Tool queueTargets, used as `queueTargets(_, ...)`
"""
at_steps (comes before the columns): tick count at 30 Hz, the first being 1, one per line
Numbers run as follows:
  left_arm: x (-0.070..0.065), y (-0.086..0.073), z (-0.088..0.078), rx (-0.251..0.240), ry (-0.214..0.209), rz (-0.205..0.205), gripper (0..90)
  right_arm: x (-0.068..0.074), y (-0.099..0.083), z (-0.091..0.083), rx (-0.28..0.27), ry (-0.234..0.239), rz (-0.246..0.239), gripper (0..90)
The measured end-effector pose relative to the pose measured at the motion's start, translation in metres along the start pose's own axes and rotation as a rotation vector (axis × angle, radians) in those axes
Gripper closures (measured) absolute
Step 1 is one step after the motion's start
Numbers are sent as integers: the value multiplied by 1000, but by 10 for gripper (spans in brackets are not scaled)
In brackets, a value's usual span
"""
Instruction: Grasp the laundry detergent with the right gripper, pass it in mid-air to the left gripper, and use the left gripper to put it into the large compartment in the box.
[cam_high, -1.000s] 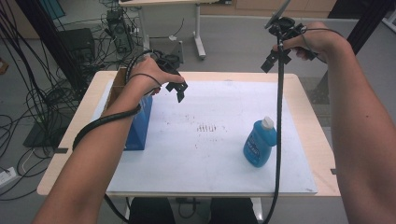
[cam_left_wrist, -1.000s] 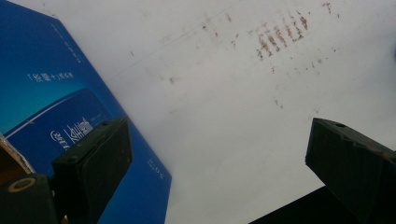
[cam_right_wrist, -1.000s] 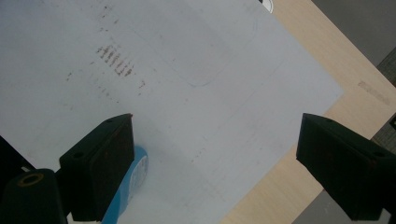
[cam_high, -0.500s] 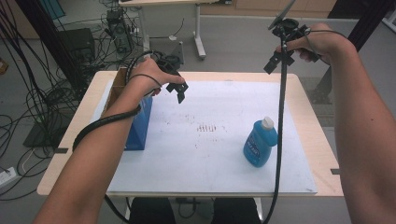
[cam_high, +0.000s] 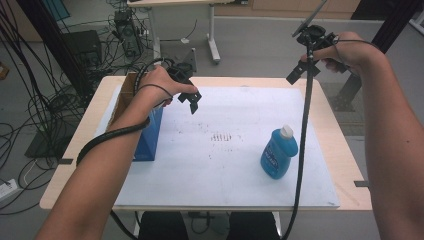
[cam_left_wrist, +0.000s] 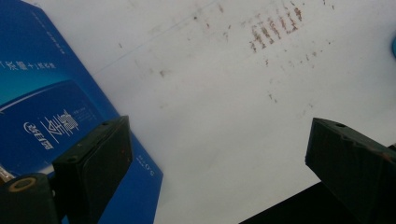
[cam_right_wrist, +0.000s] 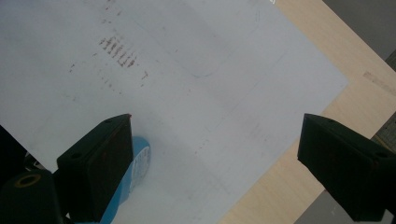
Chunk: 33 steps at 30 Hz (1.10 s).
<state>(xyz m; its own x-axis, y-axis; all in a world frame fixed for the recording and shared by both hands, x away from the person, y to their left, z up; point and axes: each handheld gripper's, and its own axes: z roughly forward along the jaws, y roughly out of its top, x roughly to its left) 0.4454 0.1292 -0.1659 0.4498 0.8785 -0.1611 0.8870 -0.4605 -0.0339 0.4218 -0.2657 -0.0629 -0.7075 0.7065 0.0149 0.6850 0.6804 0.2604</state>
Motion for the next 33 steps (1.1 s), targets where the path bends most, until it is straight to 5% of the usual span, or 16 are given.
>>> queueTargets(18,-10,-18,11,-12,-11,26,79,0,-47,2,-39,-12,-1,102)
queueTargets(33,-21,-33,14,-28,-38,59,78,10,-64,7,-48,-22,-14,101)
